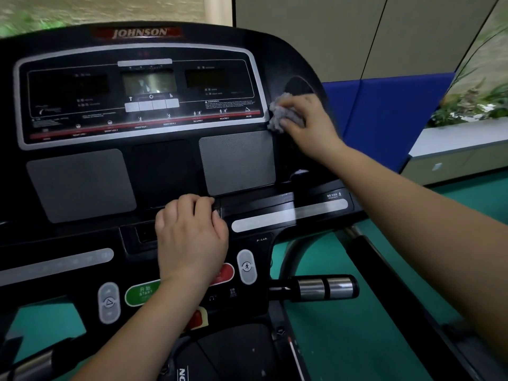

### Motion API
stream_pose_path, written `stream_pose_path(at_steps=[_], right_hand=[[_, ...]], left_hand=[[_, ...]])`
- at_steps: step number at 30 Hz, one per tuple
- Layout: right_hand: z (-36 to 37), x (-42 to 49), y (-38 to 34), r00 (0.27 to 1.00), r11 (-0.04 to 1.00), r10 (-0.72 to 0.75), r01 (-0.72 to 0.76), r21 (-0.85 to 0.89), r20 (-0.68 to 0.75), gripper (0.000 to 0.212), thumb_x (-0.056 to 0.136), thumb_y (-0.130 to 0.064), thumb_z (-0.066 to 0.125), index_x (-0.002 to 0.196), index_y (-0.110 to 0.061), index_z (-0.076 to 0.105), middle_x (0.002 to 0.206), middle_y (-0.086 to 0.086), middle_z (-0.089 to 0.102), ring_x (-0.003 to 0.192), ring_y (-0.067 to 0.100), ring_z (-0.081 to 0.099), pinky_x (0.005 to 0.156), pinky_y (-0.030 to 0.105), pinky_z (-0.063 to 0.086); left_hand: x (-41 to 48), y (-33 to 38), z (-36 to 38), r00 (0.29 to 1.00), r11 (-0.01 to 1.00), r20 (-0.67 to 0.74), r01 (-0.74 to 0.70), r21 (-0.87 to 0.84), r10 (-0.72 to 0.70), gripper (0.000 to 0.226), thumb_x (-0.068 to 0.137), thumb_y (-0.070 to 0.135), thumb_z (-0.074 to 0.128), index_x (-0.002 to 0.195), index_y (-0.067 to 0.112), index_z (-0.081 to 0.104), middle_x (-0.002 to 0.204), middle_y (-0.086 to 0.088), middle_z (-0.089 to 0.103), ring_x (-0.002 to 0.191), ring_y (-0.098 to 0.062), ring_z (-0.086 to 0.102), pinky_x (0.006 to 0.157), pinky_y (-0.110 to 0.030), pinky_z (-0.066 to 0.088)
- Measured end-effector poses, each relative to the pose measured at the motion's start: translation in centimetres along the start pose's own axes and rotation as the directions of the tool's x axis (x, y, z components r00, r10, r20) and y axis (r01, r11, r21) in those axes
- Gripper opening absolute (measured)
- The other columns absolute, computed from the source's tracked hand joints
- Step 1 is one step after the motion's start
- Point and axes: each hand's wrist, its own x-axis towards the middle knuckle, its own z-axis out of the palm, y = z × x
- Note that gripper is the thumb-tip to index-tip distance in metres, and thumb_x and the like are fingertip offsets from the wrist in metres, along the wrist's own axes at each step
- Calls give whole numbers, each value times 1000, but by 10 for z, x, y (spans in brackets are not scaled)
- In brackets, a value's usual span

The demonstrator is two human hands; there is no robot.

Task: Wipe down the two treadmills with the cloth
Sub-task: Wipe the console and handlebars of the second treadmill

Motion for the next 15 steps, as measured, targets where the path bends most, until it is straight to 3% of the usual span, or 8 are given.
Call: stream_pose_path(at_steps=[2,5,9,11,13,15], right_hand=[[-1,-21,8,998,999,-9,7,34,64,31,86,-9,64,114,-21,61,119,3,48,105,10,48,85,-2,31],[-3,-41,21,978,1000,0,-1,3,209,30,82,-9,70,107,-25,66,117,0,51,109,11,50,95,11,35],[-25,-43,21,909,990,15,45,-134,418,26,85,-11,68,108,-24,71,114,-8,55,108,8,52,97,18,39],[-37,-38,18,951,991,22,20,-131,307,29,87,-11,66,114,-23,68,116,-7,56,105,7,52,90,15,39],[-41,-31,19,997,988,10,3,-155,78,30,86,-13,66,115,-22,63,118,-2,53,103,8,49,86,14,36],[-35,-29,23,998,957,-47,56,-285,40,29,84,-11,67,112,-15,63,119,7,48,102,15,48,86,21,39]], left_hand=[[0,0,1,1000,1000,-1,-2,4,2,36,86,29,39,105,13,64,102,-6,58,96,-28,50,90,-42,33],[0,-1,1,1000,1000,2,-3,12,3,35,86,29,39,104,13,64,102,-6,58,96,-29,50,90,-42,32],[0,0,0,1000,1000,4,3,7,-3,35,85,29,39,104,13,64,103,-6,58,97,-29,49,91,-42,32],[0,0,-1,1000,1000,9,4,3,-4,36,86,30,39,106,14,64,104,-6,57,98,-29,49,92,-43,33],[0,0,-1,1000,1000,12,7,1,-7,35,86,29,39,107,14,64,105,-6,58,99,-29,49,93,-44,33],[-1,0,-1,1000,1000,14,8,1,-8,35,86,29,40,107,14,64,105,-6,58,99,-29,49,93,-44,33]])
